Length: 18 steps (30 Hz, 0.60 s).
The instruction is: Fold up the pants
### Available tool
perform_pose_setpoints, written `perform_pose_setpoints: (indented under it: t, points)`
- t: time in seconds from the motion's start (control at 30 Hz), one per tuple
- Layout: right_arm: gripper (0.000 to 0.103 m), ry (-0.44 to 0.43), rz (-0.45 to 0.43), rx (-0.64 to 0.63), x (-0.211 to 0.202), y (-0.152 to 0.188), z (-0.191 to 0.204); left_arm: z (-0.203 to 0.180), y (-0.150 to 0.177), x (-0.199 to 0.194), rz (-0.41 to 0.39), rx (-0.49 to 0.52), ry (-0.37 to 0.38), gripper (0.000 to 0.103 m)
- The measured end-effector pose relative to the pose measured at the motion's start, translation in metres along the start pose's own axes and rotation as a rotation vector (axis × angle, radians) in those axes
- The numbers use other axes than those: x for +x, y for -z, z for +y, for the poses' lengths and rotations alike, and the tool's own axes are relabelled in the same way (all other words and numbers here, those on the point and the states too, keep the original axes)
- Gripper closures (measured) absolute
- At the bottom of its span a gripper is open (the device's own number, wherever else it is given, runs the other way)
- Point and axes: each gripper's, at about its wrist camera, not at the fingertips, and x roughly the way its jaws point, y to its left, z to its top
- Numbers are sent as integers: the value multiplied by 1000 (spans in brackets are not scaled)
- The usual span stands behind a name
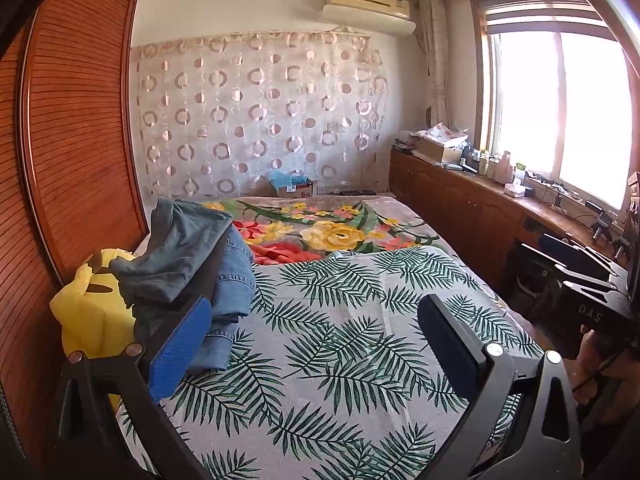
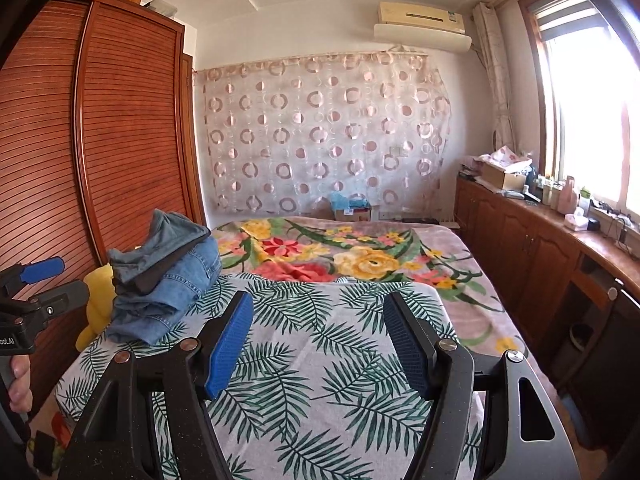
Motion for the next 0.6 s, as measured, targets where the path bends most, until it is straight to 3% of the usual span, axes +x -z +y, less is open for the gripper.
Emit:
perform_pose_setpoints:
  t: [0.6]
  points:
    - [34, 0, -7, -3, -5, 5, -17, 0, 1, 0, 0, -2, -2, 0]
